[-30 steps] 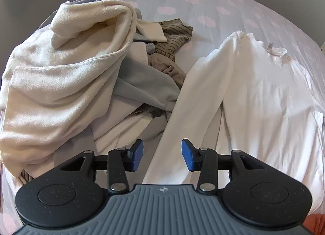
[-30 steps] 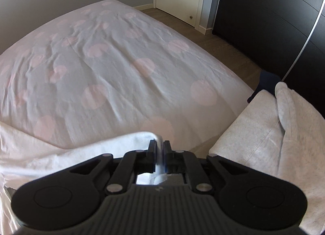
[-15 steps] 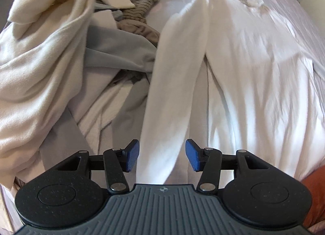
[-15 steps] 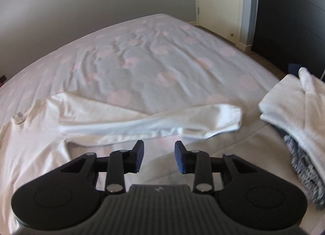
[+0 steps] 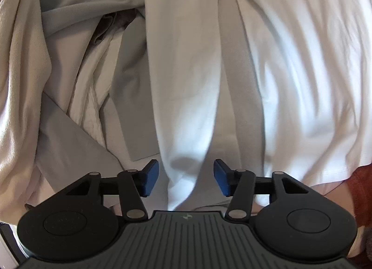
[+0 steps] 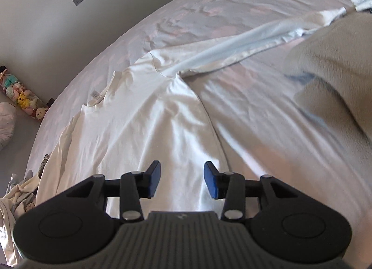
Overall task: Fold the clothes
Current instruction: 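Pull the sleeve across the shirt body with the right gripper and release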
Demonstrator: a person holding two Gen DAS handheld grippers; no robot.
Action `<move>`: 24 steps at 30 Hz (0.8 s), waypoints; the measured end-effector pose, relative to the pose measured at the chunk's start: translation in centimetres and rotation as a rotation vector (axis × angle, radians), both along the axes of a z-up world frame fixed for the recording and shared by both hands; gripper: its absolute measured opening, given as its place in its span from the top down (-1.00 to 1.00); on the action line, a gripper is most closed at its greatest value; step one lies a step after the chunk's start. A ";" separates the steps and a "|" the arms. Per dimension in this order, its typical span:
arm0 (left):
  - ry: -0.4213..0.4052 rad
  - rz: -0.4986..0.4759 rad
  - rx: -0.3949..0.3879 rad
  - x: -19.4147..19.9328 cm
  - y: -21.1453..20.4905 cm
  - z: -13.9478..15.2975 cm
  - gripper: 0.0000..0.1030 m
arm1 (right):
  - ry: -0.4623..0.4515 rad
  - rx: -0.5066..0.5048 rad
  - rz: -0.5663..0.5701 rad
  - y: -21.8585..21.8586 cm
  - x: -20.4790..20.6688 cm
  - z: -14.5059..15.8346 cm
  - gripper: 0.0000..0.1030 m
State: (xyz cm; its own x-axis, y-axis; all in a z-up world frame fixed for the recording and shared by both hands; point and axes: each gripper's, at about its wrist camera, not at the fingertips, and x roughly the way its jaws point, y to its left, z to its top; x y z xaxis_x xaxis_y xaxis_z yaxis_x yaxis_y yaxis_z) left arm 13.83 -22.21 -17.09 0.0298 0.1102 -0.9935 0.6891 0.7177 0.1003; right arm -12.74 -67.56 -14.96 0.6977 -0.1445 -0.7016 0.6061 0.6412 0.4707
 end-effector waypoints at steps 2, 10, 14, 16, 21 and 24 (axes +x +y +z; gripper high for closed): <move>-0.013 0.012 -0.009 0.1 0.4 -0.1 0.62 | -0.016 -0.042 -0.014 0.1 -0.2 0.4 0.13; -0.116 0.103 -0.278 0.6 2.4 6.3 1.00 | 0.021 -0.080 0.007 0.1 0.5 0.1 0.07; -0.209 0.094 -0.355 1.6 2.7 11.5 1.00 | 0.052 -0.120 0.052 0.8 1.2 0.0 0.07; -0.214 0.051 -0.339 2.0 2.0 12.3 1.00 | 0.057 -0.130 0.060 1.0 1.4 -0.1 0.07; -0.139 -0.065 -0.237 -0.3 1.2 8.8 0.16 | 0.039 -0.092 0.025 0.2 1.0 -0.3 0.06; -0.124 -0.101 -0.160 -1.2 0.9 6.2 0.02 | 0.015 -0.077 0.010 0.1 0.6 -0.2 0.06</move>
